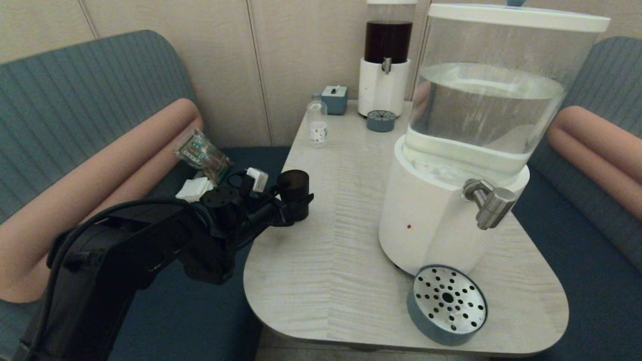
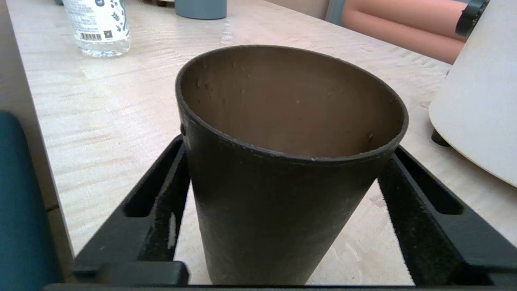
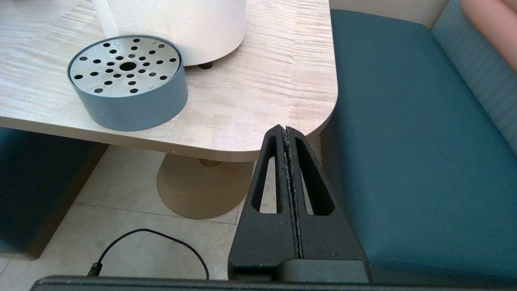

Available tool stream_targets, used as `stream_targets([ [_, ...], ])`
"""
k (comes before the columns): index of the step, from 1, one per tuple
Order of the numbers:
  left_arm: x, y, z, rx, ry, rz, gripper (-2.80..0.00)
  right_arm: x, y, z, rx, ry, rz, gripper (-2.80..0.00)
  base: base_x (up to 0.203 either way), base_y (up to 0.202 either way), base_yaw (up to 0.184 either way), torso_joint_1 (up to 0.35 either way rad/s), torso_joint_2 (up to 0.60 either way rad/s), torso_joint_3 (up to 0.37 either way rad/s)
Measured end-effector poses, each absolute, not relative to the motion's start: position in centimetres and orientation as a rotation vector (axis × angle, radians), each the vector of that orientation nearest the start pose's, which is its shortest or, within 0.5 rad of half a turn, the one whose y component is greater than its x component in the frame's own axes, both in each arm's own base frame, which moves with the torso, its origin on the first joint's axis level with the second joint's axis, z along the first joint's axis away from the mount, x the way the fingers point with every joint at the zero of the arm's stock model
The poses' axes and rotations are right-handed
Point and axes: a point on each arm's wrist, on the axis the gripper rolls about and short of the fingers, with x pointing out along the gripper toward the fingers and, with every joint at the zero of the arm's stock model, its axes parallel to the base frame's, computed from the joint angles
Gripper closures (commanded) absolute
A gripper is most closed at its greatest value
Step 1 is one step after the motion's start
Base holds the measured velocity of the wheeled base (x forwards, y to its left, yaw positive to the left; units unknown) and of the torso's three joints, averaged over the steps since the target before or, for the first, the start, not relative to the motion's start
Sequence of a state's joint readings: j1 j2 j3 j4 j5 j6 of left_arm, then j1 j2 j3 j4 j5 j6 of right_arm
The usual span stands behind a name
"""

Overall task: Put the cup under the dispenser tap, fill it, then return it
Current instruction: Place the cup next to the water dispenser

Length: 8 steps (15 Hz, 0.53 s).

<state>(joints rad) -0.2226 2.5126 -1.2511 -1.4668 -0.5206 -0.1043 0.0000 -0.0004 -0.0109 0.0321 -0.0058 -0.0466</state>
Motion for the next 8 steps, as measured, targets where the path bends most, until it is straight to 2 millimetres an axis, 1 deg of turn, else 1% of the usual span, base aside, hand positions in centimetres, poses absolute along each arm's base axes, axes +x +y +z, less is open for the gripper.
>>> stream_targets([
  [2, 44.9, -11.3, 5.4, -0.068, -0.165, -0.751, -2.80, -2.4, 0.0, 7.5, -0.047, 0.021, -0.005, 0.00, 0.000, 0.000, 0.000, 0.000, 0.00, 0.000],
  [4, 44.1, -11.1, 5.2, -0.071, -0.147, -0.751, -2.80, -2.4, 0.0, 7.5, -0.046, 0.021, -0.005, 0.00, 0.000, 0.000, 0.000, 0.000, 0.00, 0.000],
  [6, 42.8, -10.8, 5.1, -0.076, -0.106, -0.750, -2.80, -2.4, 0.0, 7.5, -0.047, 0.021, -0.006, 0.00, 0.000, 0.000, 0.000, 0.000, 0.00, 0.000],
  [8, 40.8, -10.3, 5.6, -0.081, -0.064, -0.750, -2.80, -2.4, 0.0, 7.5, -0.047, 0.021, -0.006, 0.00, 0.000, 0.000, 0.000, 0.000, 0.00, 0.000],
])
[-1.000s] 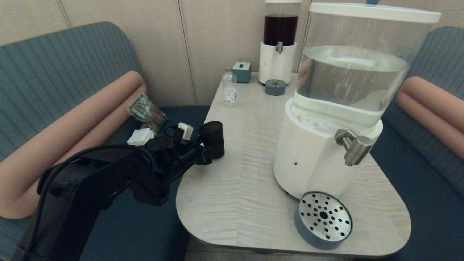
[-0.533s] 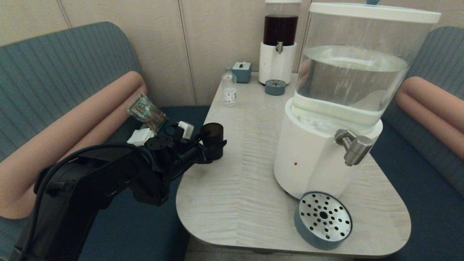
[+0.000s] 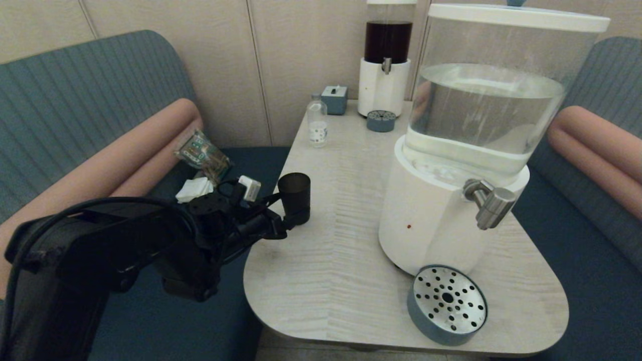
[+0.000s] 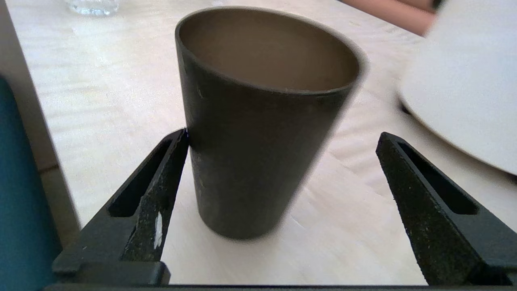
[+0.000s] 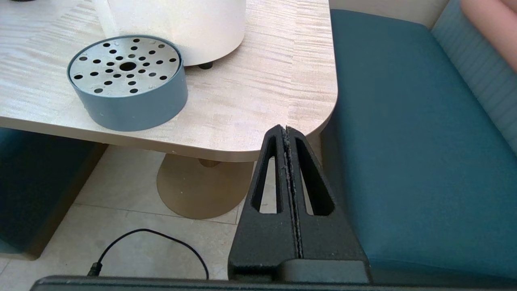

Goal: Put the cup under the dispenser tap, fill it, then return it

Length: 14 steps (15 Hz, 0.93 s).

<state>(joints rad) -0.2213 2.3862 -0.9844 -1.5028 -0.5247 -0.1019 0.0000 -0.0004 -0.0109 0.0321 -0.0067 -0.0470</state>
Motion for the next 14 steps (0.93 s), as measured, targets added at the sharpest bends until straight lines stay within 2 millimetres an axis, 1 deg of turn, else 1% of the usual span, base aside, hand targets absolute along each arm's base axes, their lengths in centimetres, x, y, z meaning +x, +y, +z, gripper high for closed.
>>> stream_targets([
  [4, 36.2, -9.3, 7.9, -0.091, -0.007, -0.741, -2.80, -2.4, 0.0, 7.5, -0.047, 0.021, -0.006, 0.00, 0.000, 0.000, 0.000, 0.000, 0.00, 0.000],
  [8, 30.6, -8.0, 11.1, -0.088, -0.001, -0.733, -2.80, -2.4, 0.0, 7.5, -0.047, 0.021, -0.005, 0.00, 0.000, 0.000, 0.000, 0.000, 0.00, 0.000],
  [9, 29.1, -7.7, 11.9, -0.088, -0.009, -0.732, 0.00, -2.4, 0.0, 7.5, -0.047, 0.021, -0.006, 0.00, 0.000, 0.000, 0.000, 0.000, 0.00, 0.000],
  [11, 26.4, -7.0, 13.6, -0.088, -0.040, -0.718, 0.00, -2.4, 0.0, 7.5, -0.047, 0.021, -0.006, 0.00, 0.000, 0.000, 0.000, 0.000, 0.00, 0.000],
  [14, 23.2, -6.0, 16.0, -0.122, -0.111, -0.620, 0.00, -2.4, 0.0, 7.5, -0.046, 0.021, -0.006, 0.00, 0.000, 0.000, 0.000, 0.000, 0.00, 0.000],
])
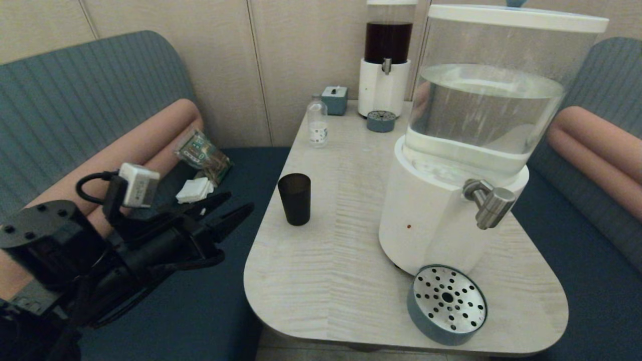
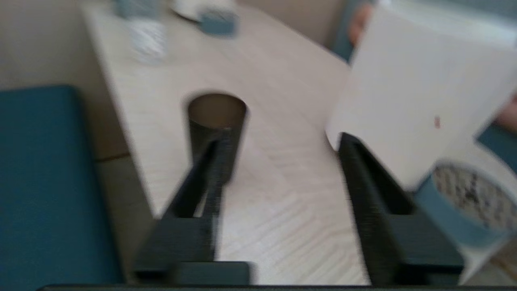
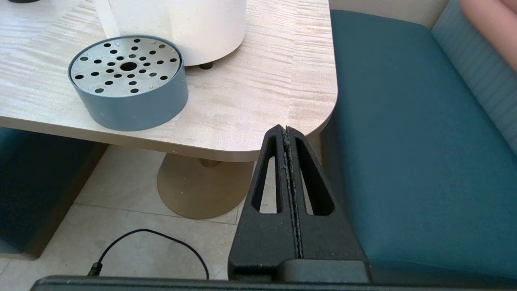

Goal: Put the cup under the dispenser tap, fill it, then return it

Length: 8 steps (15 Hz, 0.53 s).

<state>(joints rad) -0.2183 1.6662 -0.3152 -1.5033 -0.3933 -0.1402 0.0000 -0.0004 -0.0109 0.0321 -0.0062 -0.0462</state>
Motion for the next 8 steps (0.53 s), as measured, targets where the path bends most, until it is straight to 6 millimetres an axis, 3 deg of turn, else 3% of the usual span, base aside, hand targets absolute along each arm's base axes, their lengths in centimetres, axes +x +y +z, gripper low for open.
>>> stream_targets([
  [8, 14.7, -3.0, 18.3, -0.265, -0.254, -0.285, 0.00, -2.4, 0.0, 7.5, -0.047, 0.021, -0.005, 0.00, 0.000, 0.000, 0.000, 0.000, 0.00, 0.000],
])
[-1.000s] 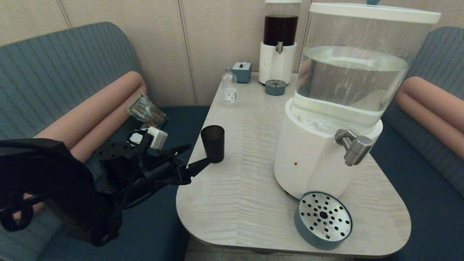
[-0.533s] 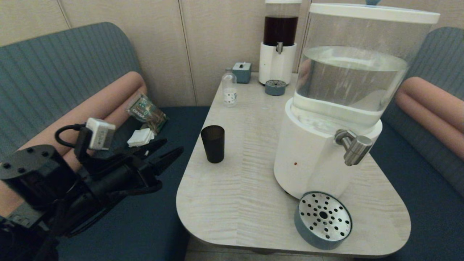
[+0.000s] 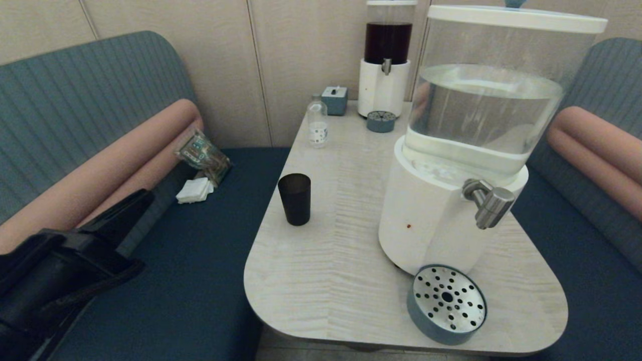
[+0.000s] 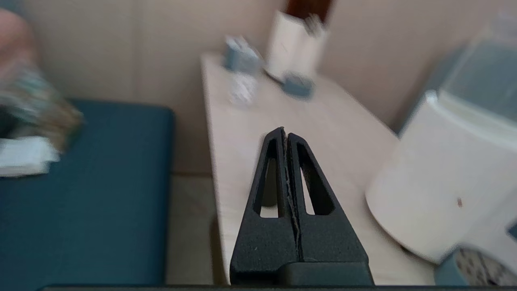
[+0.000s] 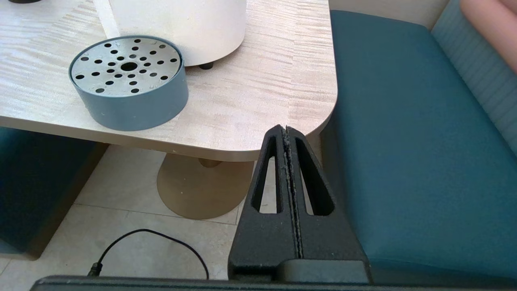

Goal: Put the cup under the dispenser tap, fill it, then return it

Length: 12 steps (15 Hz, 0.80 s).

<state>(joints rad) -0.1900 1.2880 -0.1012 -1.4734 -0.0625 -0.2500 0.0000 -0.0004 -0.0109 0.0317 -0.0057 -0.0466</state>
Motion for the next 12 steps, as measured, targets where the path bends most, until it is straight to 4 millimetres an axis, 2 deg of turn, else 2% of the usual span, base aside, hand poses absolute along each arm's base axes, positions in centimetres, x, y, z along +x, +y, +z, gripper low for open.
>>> stream_targets([
  [6, 7.2, -0.9, 18.8, -0.277, -0.399, -0.192, 0.00, -2.4, 0.0, 7.5, -0.047, 0.021, -0.006, 0.00, 0.000, 0.000, 0.000, 0.000, 0.00, 0.000],
  [12, -0.2, 0.0, 17.1, -0.258, -0.457, -0.132, 0.00, -2.4, 0.0, 7.5, -0.047, 0.021, -0.006, 0.00, 0.000, 0.000, 0.000, 0.000, 0.00, 0.000],
])
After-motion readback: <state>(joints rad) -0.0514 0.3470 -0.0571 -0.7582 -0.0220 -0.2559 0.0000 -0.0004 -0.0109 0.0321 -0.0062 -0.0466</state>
